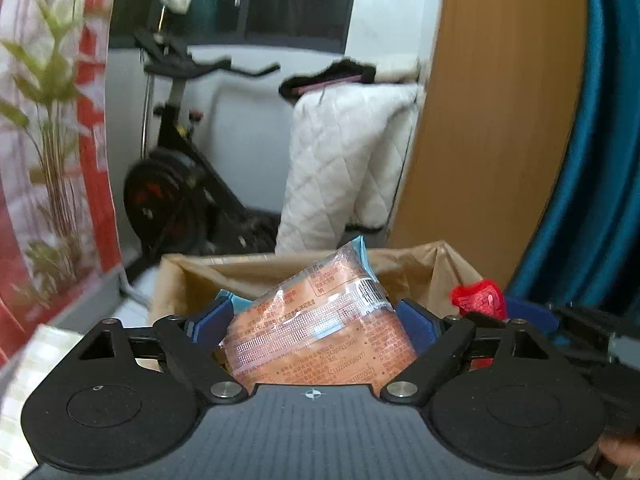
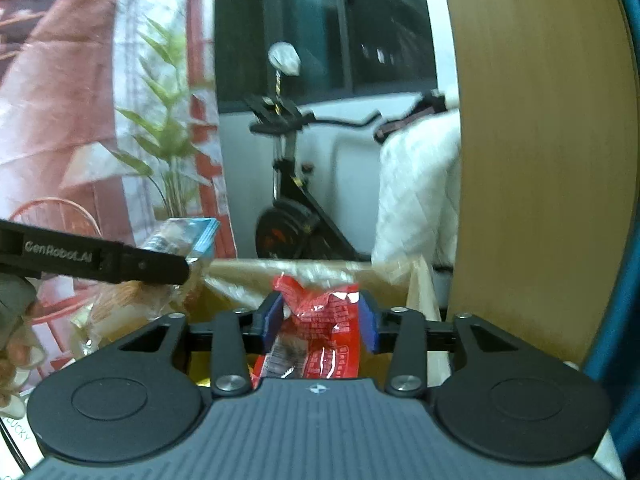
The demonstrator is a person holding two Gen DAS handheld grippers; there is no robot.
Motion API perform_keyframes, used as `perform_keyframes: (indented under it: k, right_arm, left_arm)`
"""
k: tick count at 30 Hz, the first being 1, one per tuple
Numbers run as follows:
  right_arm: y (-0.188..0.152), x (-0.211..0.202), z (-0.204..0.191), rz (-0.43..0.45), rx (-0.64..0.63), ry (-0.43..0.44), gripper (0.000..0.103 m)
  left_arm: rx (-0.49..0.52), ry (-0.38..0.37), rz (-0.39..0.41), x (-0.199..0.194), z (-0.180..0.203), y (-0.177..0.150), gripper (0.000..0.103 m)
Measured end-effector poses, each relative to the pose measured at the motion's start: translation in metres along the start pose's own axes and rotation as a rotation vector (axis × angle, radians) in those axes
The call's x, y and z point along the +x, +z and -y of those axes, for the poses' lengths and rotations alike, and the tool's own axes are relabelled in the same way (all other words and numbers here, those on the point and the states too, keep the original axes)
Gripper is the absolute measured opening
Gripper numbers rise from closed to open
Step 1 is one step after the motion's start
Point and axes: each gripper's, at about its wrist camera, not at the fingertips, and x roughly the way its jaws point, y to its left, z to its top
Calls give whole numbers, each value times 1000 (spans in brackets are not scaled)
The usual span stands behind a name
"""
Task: Organize snacks
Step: 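Carry both packets over the box and open both tools to drop them, then grasp the pale green bag with the right tool while the left tool grasps the green bag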
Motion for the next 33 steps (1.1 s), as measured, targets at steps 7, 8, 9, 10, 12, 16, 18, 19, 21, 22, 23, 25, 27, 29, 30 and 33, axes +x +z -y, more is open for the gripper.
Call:
perform_keyframes:
  k: [7,8,9,10,12,16,18,19,21,22,23,25,27,29,30,33]
  right_arm:
    - [-7,-6,12,-19,29,11,45]
    - [-7,-8,12,-17,32,14,45]
    - [-7,-10,12,-16,33,18,45]
    - [-7,-12,12,-16,32,22,45]
    - [-7,-18,10,-18,36,34,47]
    - [-7,-39,7,-14,59,69,65]
    - [-10,-51,3,-3,51,83,74]
    - [-13,-58,1,3,44,87,79]
    - [-21,-69,-5,10,41,90,83]
    - [-25,-73,-6,8,46,91,86]
    - [-29,-77,-7,6,56,88,88]
    - [-39,-83,-10,-1,79,80,94]
    - [-53,-87,-11,-15,107,73,96]
    - [-67,-88,-12,-47,137,67,96]
    - [-75,-87,-13,-72,142,63,96]
    - [-96,-80,-12,-157,145,52,98]
  left_arm:
    - [29,18,19,-4,-2,-8,98]
    - [39,28,23,-7,-2,-9,98]
    - [47,30,28,-15,-4,-8,98]
    - [54,37,36,-20,-3,-8,97]
    - [80,68,57,-33,-2,-9,97]
    - [106,104,96,-65,-5,-13,96]
    - [116,112,113,-83,-7,-20,96]
    - [122,114,119,-91,-7,-24,96]
    - [136,113,122,-104,-8,-35,96]
    - [142,118,120,-108,-9,-41,96]
    - [146,125,119,-113,-9,-48,95]
    - [143,137,113,-119,-12,-62,95]
    - [112,149,98,-121,-17,-73,94]
    - [80,140,72,-119,-22,-82,92]
    - [70,136,60,-118,-24,-87,91]
    - [68,139,31,-114,-27,-96,89]
